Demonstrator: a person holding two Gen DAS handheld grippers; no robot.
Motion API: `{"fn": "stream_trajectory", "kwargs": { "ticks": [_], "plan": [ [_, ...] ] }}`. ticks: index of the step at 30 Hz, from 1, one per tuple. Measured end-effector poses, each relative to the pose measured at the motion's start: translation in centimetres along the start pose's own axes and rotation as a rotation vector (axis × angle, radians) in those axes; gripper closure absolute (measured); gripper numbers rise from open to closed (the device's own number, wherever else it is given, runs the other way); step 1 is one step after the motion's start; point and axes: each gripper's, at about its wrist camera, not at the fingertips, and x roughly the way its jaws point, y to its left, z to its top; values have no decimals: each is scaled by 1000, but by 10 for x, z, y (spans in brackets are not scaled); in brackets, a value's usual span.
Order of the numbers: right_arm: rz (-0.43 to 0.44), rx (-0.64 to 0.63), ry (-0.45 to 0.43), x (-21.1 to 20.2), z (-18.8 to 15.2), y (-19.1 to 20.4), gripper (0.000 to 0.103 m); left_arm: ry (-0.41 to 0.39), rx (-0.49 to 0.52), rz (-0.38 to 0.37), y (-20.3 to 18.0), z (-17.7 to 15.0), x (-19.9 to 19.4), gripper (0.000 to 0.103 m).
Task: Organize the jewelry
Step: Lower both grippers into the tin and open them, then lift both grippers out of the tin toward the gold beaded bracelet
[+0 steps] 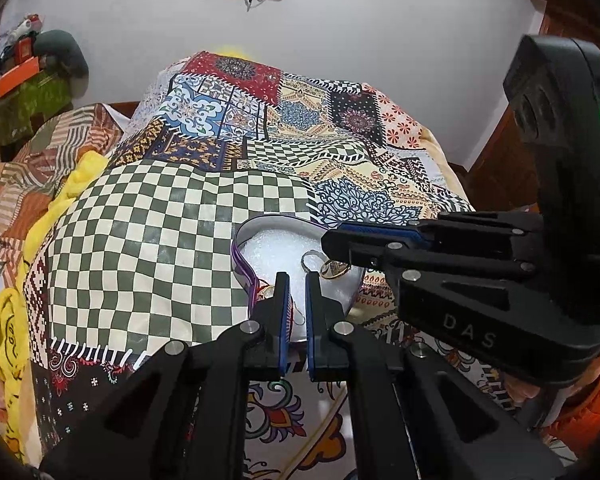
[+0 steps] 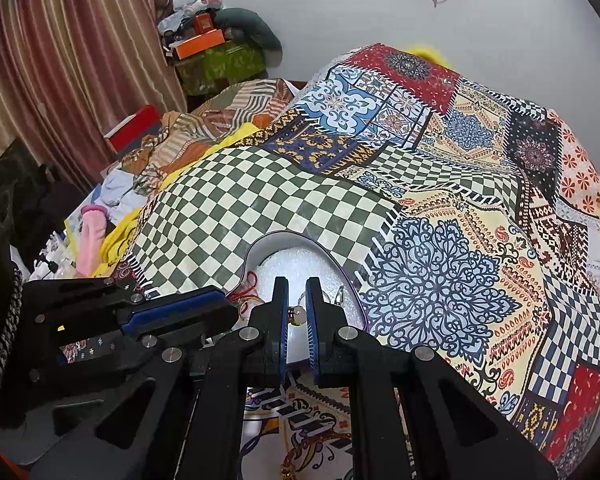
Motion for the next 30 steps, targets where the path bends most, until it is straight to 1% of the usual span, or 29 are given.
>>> {"fn": "stream_trajectory", "kwargs": {
  "ticks": [2,4,9,12,15,17,20,24,28,30],
  "plan": [
    [6,0,-2,-2,1,1,95,-5,23,17,-4,-2,-2,98],
    [8,-4,-4,-3,2,2,95,-8,41,33,-8,-3,-4,93],
    [8,-2,-13,-9,3,5,94,-19,49,53,-10,-3,-11,75],
    [6,-1,-18,-13,3,6,93,-30,46,56,-8,-3,-17,74],
    [-4,-8,-27,-18,2,7,87,-38,38,54,-6,-3,-25,74],
    [-13,-9,-38,-23,0,8,77,-41,32,54,-5,-3,-29,74],
    [-20,-6,-58,-32,-4,7,68,-40,24,53,-3,-4,-35,74],
    [-41,-10,-69,-44,-12,7,66,-34,22,52,-4,-7,-42,73],
    [-71,-19,-88,-57,-22,6,59,-34,26,53,-7,-11,-51,69],
    [-88,-21,-101,-66,-29,4,58,-33,30,51,-10,-14,-56,68]
  ]
}}
